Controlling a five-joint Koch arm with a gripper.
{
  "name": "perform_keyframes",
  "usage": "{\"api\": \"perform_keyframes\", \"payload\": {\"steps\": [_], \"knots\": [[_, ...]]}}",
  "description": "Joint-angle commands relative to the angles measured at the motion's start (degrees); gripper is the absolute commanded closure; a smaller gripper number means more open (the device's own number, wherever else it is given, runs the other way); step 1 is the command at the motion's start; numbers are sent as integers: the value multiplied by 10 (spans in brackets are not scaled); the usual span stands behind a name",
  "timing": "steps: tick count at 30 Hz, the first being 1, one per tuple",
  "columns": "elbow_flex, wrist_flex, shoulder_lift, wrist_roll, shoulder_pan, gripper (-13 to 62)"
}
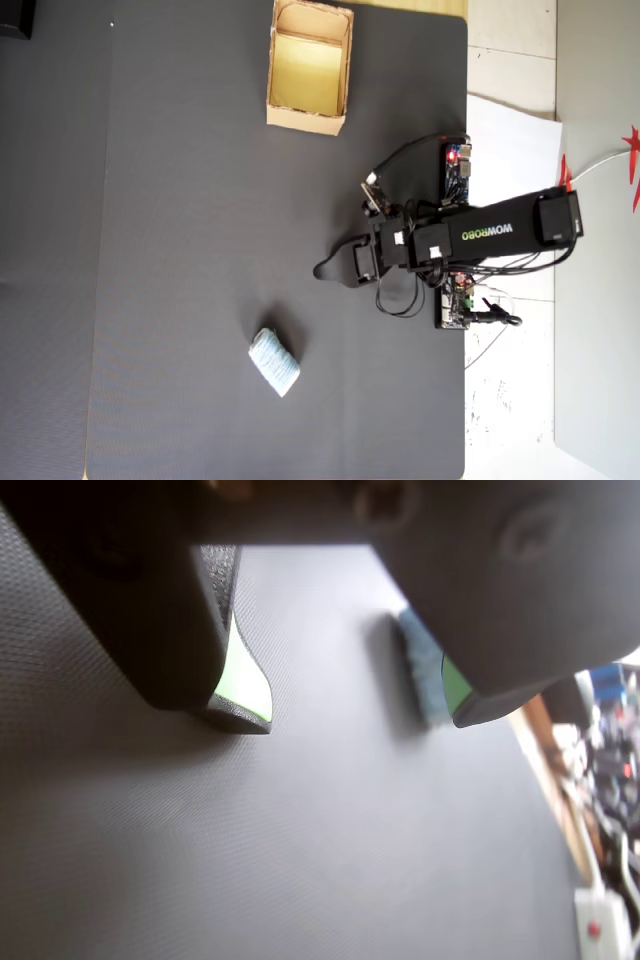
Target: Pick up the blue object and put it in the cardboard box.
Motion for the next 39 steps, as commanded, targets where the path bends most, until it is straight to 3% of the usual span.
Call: {"api": "perform_keyframes", "payload": {"steps": [1,20,33,39], "knots": [[21,-66,51,3,-17,154],[7,-81,50,-27,-194,159],[-215,156,6,-42,-200,159],[-359,250,-93,-62,-206,160]]}}
